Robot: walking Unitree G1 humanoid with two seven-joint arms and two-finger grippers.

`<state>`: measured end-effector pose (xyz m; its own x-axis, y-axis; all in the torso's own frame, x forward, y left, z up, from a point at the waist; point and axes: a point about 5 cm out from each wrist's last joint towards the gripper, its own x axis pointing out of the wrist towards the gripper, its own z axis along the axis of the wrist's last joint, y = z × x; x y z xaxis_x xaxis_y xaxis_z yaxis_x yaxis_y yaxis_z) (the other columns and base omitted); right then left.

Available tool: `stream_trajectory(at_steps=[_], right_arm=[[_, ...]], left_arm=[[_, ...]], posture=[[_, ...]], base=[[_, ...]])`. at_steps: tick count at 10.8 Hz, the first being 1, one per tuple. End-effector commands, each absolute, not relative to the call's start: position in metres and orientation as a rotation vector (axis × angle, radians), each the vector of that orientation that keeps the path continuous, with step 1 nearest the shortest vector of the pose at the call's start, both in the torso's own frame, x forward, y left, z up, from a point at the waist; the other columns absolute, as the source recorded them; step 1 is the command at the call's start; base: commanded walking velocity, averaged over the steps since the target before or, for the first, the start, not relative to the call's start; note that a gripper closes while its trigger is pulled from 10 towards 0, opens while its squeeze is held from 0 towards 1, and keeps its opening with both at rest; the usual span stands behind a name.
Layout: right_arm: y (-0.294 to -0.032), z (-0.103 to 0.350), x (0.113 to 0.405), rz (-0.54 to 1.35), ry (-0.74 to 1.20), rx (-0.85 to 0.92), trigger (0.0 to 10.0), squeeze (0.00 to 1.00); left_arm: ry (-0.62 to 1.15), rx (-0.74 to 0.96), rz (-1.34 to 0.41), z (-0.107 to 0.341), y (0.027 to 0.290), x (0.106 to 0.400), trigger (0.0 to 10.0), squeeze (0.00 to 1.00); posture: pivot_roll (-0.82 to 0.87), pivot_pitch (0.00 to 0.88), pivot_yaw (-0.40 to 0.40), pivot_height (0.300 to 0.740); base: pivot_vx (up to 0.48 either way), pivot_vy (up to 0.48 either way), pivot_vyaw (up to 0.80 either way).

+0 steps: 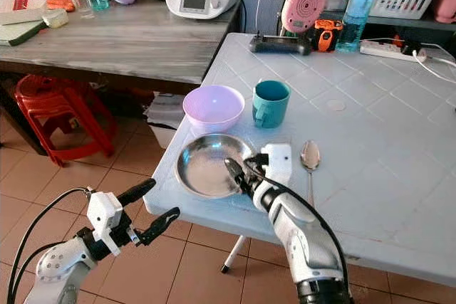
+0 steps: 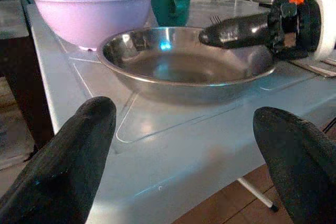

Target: Setting the table

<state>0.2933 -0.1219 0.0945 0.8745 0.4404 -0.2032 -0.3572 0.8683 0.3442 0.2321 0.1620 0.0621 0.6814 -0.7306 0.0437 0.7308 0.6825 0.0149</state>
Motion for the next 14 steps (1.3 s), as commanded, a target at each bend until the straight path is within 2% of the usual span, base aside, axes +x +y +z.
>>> stream_trajectory(at_steps=[1, 10, 14], right_arm=[[-0.121, 0.094, 0.292, 0.422, 0.289, 0.322, 0.0, 0.00], [-0.114, 0.083, 0.288, 0.415, 0.367, 0.448, 0.0, 0.00], [-0.121, 0.078, 0.291, 0.338, 0.368, 0.419, 0.0, 0.00]], left_arm=[[-0.055, 0.004, -0.838, 0.065, 0.162, 0.232, 10.0, 0.00], [-0.053, 0.005, -0.860, 0.063, 0.159, 0.232, 10.0, 0.00], [-0.067, 0.001, -0.874, 0.069, 0.153, 0.232, 10.0, 0.00]], posture=[[0.03, 0.068, 0.054, 0.740], [0.04, 0.059, 0.057, 0.740], [0.04, 0.055, 0.051, 0.740]], base=[[0.000, 0.000, 0.00], [0.000, 0.000, 0.00], [0.000, 0.000, 0.00]])
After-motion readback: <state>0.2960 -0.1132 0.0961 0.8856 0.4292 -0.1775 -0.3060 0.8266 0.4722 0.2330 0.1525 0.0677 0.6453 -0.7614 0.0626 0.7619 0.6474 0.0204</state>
